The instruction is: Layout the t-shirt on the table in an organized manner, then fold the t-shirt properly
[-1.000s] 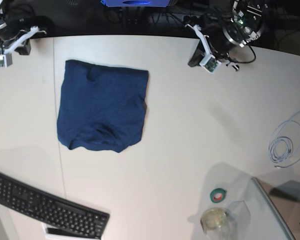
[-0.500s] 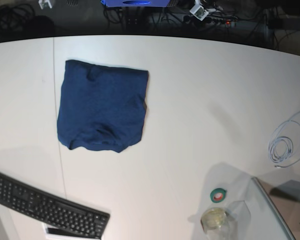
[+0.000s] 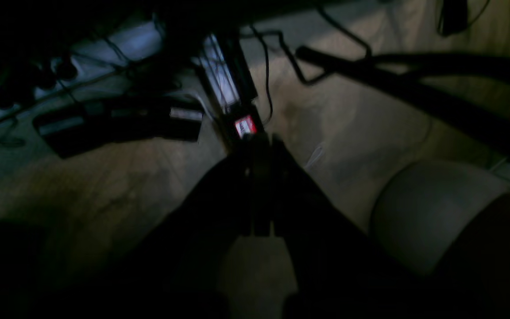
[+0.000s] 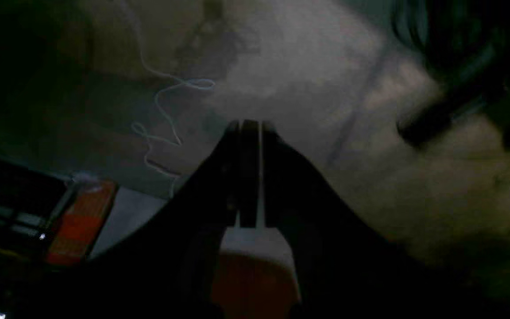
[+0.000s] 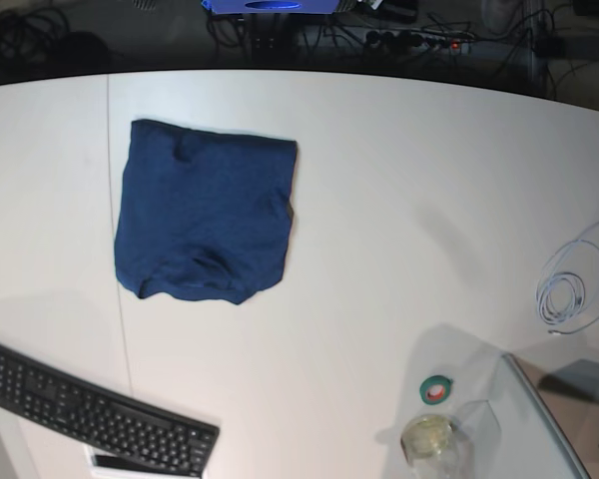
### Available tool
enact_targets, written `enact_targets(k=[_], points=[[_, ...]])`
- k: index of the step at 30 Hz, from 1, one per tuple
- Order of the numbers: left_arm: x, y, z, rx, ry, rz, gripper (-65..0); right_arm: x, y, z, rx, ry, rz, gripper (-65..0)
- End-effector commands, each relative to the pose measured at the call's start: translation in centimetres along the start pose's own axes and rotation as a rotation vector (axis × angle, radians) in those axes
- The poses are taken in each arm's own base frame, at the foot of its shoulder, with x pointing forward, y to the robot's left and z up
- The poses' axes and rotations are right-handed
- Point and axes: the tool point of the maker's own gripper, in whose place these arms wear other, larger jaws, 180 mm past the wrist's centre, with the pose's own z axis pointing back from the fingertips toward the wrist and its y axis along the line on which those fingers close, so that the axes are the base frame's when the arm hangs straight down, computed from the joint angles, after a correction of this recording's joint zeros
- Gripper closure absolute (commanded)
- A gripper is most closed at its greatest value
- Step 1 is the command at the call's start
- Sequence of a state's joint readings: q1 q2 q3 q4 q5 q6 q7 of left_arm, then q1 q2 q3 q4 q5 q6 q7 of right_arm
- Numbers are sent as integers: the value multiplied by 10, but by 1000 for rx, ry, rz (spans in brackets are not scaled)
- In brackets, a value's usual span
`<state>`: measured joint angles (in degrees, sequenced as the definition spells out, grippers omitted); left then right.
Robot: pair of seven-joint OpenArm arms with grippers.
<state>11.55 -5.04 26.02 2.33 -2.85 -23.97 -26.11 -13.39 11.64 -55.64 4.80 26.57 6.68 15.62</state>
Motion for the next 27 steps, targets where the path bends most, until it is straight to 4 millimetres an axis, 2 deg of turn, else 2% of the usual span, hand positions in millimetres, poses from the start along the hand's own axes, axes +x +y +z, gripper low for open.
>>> enact_targets(k=[1,7,9,11,13,16,21,24,27], points=[[-9,0,4,7,4,-8,0,-7,-9,3,-13,-13,2,-21],[-4,43,9,236,5,-153,0,16,7,2,-1,-132,-58,-21],[-3,44,9,243,5,-157,0,21,13,1,7,-139,-69,-21],[-15,44,12,244,33,-151,0,23,15,0,10,-143,-69,-21],[-29,46,17,251,71,-141,0,38,20,0,21,-175,-73,-18],[-33,45,18,250,77,-139,0,62,24,1,28,-247,-138,-17],[-35,45,19,250,81,-138,0,87,18,3,19,-309,-197,-17],[-33,45,19,256,74,-123,0,95,16,4,19,-324,-194,-17],[-32,42,17,253,71,-118,0,92,13,4,13,-319,-191,-17]])
